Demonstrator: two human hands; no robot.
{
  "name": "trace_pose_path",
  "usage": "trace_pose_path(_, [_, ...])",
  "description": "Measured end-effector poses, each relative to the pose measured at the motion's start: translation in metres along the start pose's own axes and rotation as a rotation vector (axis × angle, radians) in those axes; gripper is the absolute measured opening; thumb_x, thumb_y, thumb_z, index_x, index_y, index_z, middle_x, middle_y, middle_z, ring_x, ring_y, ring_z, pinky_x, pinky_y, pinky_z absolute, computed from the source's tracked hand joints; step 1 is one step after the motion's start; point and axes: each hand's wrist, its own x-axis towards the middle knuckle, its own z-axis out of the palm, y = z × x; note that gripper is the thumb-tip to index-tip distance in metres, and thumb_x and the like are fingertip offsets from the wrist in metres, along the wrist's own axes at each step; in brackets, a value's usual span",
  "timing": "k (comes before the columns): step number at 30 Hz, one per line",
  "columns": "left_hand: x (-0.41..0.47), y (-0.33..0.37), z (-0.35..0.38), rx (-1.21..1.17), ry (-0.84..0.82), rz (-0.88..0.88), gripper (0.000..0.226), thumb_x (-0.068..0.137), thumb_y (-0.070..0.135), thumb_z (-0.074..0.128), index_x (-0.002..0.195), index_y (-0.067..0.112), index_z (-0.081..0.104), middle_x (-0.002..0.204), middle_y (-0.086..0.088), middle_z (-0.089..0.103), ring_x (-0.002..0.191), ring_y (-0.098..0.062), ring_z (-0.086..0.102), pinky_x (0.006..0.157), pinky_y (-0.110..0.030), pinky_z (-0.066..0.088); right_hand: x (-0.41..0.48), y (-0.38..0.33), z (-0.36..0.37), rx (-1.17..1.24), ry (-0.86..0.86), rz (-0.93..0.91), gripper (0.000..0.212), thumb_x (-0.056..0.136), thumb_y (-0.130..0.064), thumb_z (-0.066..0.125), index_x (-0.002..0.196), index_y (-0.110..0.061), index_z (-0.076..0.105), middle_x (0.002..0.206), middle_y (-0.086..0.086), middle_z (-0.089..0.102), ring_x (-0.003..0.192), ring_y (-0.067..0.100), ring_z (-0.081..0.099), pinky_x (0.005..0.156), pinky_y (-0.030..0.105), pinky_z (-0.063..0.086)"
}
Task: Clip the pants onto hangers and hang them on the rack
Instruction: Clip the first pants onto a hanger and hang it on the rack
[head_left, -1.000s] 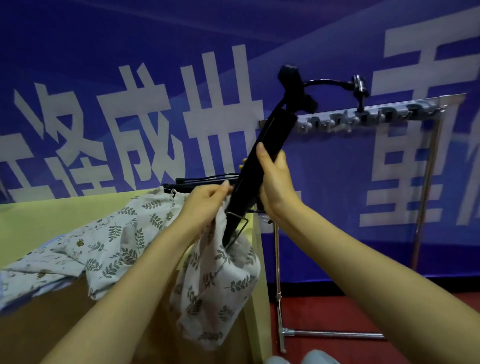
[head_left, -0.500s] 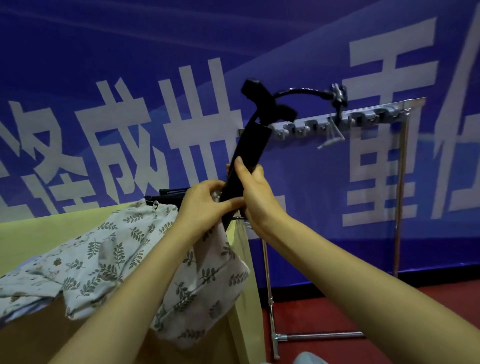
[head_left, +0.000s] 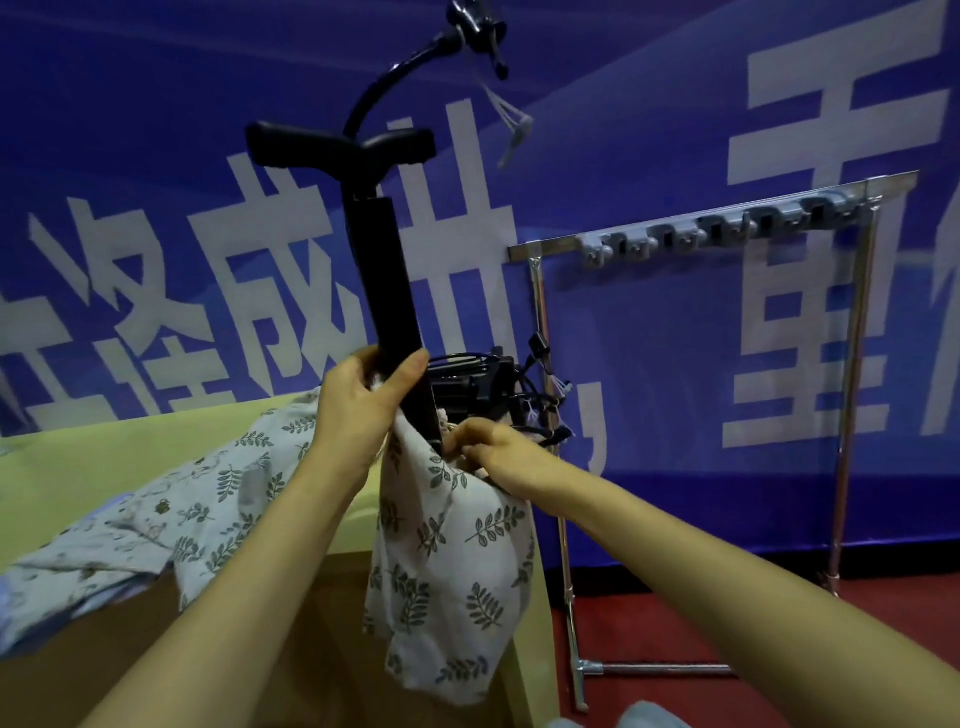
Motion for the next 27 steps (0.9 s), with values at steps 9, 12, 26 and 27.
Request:
trace_pose_path(9, [0.011, -0.020, -0.014, -0.019, 0.234, -0.053, 0.035, 0.084, 0.039, 0.064, 0.100, 0.008, 0.065, 0.090, -0.002, 0.069, 0.084, -0.016, 0.068, 0.068, -0.021, 0.053, -0.007, 0.012, -0.004, -0.818, -0.308, -0.154, 0.025, 0.095, -0.042, 0.048, 0.095, -0.019, 0.057, 0.089, -0.001, 0.060, 0.076, 0.015, 0.053, 0.068, 0.031, 0.046])
trace_pose_path(12, [0.018, -0.024, -0.019, -0.037, 0.337, -0.110, 0.033, 0.084, 0.044, 0.062, 0.088, 0.011, 0.066, 0.084, -0.001, 0.067, 0.083, -0.019, 0.065, 0.073, -0.028, 0.052, -0.018, 0.003, -0.003, -0.812, -0.390, -0.279, 0.025, 0.097, -0.031, 0.048, 0.097, -0.012, 0.064, 0.071, -0.006, 0.051, 0.061, 0.010, 0.041, 0.057, 0.026, 0.035])
trace_pose_path(26, [-0.004, -0.037, -0.002, 0.062, 0.001, -0.100, 0.042, 0.083, 0.044, 0.063, 0.108, 0.009, 0.066, 0.095, -0.002, 0.071, 0.087, -0.020, 0.066, 0.068, -0.030, 0.050, -0.019, -0.029, -0.045, 0.740, 0.179, -0.337, 0.028, 0.068, -0.018, 0.045, 0.042, -0.020, 0.035, 0.047, -0.005, 0.030, 0.048, 0.011, 0.023, 0.051, 0.025, 0.024])
trace_pose_path(27, [-0.005, -0.034, 0.006, 0.043, -0.018, -0.106, 0.041, 0.083, 0.043, 0.064, 0.106, 0.010, 0.066, 0.095, -0.002, 0.071, 0.089, -0.020, 0.066, 0.071, -0.032, 0.051, -0.021, -0.028, -0.049, 0.827, 0.183, -0.329, 0.029, 0.069, -0.017, 0.046, 0.044, -0.019, 0.032, 0.047, -0.004, 0.028, 0.050, 0.012, 0.020, 0.053, 0.026, 0.024])
